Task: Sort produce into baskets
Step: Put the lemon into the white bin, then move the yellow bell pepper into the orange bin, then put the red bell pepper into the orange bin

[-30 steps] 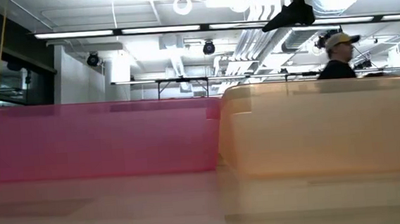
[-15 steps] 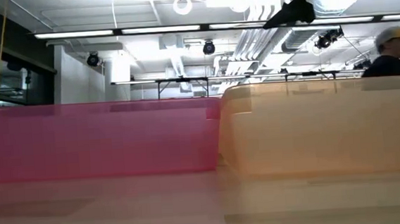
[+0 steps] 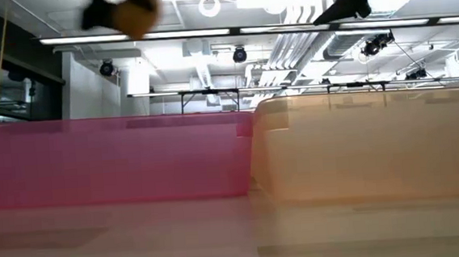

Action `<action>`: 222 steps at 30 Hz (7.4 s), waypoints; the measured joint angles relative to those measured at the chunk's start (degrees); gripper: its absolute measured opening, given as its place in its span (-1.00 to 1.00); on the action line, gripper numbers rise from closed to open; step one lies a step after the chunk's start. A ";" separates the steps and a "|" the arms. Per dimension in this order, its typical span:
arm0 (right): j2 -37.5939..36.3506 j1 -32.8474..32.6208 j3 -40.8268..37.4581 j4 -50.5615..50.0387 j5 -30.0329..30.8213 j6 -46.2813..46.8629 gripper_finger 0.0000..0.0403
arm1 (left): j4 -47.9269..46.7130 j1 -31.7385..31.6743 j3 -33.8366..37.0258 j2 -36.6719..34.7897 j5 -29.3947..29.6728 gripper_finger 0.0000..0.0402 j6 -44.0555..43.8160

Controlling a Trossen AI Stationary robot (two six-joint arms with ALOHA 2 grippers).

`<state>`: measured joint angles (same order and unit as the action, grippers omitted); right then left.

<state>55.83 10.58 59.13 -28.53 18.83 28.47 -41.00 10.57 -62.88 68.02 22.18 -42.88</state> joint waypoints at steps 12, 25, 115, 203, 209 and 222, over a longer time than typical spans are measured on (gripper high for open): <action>0.31 14.37 0.00 -2.36 -12.24 -11.89 0.90 | 36.87 -26.03 0.18 18.59 -21.99 0.25 8.88; 1.92 22.70 0.02 -2.11 -18.53 -8.14 0.90 | 37.20 -32.42 -0.31 21.98 -24.77 0.26 13.72; 61.60 8.01 30.95 -13.19 -6.69 -11.69 0.90 | 20.10 -40.55 2.26 -3.82 -14.98 0.97 20.40; 20.35 22.88 -5.12 -25.84 3.94 20.13 0.86 | 34.02 -42.76 2.24 -7.27 -14.56 0.97 11.53; 20.37 28.16 -13.86 -18.83 0.22 23.80 0.86 | 30.60 -42.76 2.24 -7.27 -14.56 0.97 11.53; 20.37 27.95 -22.82 -6.14 -1.39 23.57 0.86 | 27.06 -42.76 2.24 -5.10 -14.56 0.97 11.48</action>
<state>76.20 38.52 36.31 -34.67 17.44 52.04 -13.94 -32.18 -60.64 62.92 7.62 -31.40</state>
